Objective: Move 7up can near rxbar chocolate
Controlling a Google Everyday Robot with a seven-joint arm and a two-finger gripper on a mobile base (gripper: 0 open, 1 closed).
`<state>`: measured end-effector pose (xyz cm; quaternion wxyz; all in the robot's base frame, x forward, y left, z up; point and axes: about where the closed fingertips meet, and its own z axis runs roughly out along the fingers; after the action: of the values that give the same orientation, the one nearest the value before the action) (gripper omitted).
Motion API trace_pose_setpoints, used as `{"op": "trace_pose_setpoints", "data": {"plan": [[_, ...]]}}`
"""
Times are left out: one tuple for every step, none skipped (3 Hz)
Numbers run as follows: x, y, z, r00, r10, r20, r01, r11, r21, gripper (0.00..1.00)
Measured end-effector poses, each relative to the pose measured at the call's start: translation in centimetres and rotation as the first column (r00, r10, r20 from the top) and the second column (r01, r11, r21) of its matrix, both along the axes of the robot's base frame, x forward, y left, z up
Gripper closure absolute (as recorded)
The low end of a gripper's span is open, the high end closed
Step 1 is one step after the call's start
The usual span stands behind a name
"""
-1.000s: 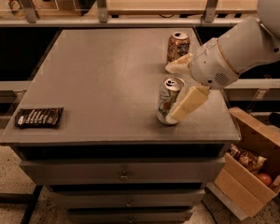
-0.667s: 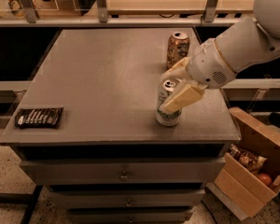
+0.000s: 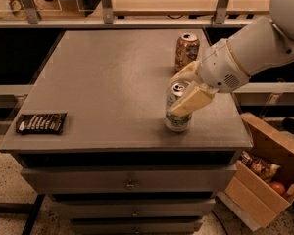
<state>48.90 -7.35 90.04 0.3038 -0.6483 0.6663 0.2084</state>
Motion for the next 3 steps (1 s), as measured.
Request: {"op": "trace_pose_setpoints", "data": {"plan": [[0.7, 2.6, 1.5, 0.9973, 0.068, 0.028, -0.068, 0.998, -0.017, 1.0], [3.1, 7.1, 1.6, 0.9849, 0.172, 0.016, -0.172, 0.984, -0.04, 1.0], [6.5, 13.1, -0.2, 0.9548, 0.297, -0.009, -0.297, 0.954, -0.048, 1.0]]}}
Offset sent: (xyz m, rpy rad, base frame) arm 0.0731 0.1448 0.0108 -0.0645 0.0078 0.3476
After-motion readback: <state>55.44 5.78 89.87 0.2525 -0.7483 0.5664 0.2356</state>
